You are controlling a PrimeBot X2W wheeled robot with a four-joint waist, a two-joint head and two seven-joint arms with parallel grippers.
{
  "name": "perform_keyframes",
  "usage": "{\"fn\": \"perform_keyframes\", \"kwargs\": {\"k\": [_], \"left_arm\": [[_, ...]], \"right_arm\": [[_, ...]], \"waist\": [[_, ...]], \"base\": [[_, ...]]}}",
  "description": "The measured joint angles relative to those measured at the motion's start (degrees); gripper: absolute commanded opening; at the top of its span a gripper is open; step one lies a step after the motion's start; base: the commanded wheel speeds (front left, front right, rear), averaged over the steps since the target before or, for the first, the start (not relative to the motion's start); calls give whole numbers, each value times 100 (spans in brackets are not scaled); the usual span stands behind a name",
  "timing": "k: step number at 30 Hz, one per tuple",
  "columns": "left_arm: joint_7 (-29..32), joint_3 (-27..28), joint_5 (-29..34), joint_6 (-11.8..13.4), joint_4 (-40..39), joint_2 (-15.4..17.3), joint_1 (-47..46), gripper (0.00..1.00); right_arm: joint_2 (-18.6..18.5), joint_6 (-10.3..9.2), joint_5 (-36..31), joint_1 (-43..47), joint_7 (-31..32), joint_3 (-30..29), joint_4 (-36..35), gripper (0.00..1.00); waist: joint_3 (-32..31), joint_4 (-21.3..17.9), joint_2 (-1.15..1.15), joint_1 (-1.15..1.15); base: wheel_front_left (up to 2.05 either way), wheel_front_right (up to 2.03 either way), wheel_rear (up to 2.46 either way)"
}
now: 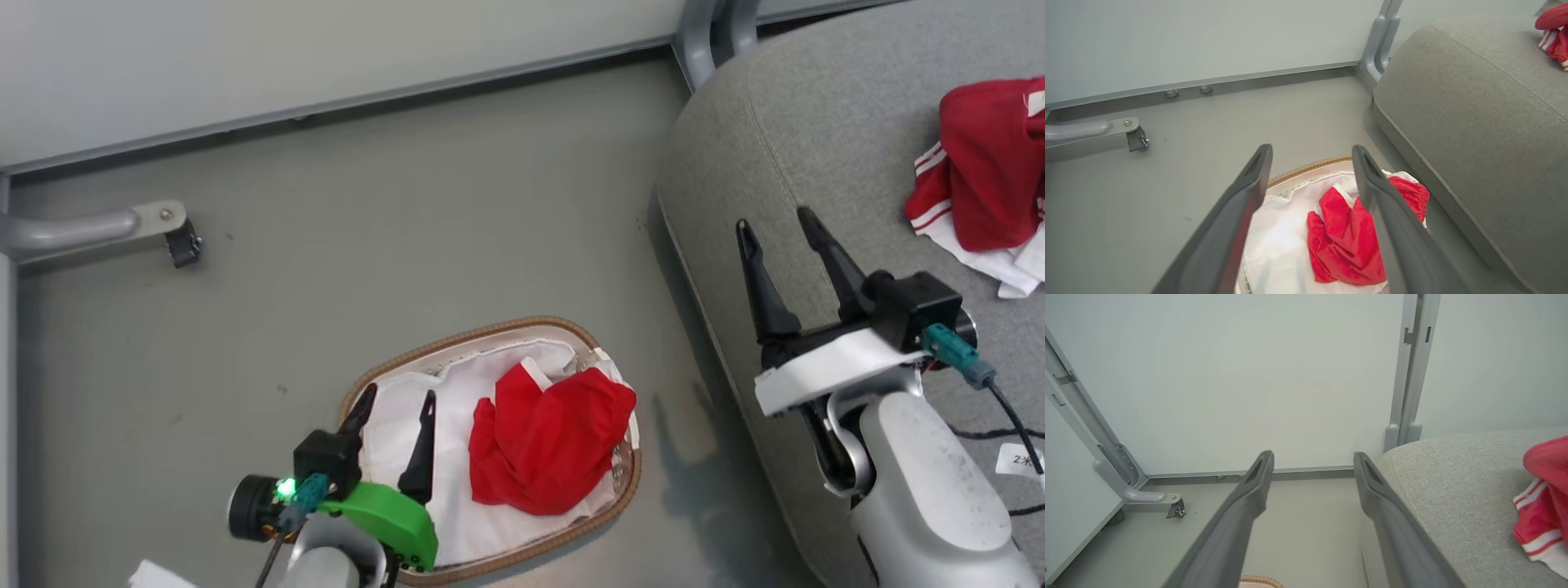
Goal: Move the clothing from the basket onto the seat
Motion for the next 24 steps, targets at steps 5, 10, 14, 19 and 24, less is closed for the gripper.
{"fn": "perform_keyframes", "kwargs": {"k": [5, 10, 14, 19, 24], "left_arm": [[-1, -498, -97, -11, 491, -9, -588, 100], [0, -916, -162, -56, 1145, -12, -1125, 100], [0, -1250, -322, -157, 1742, -12, -1468, 100], [0, -1605, -483, -229, 2574, -9, -1917, 100], [0, -1853, -728, -256, 3112, -9, -2334, 100]], "right_arm": [[-62, 0, 112, -434, -1, 27, -254, 100], [-109, 0, 118, -702, -1, 90, -471, 100], [-100, 0, 134, -819, 0, 79, -555, 100], [-79, 0, 140, -929, 0, 167, -584, 100], [-64, 0, 169, -1128, 0, 197, -687, 100]], "waist": [[471, -219, 0, 0], [996, -463, 0, 0], [1359, -626, 0, 0], [1788, -829, 0, 1], [2174, -1004, 0, 1]], "base": [[0, 0, 0], [0, 0, 0], [0, 0, 0], [0, 0, 0], [0, 0, 0]]}}
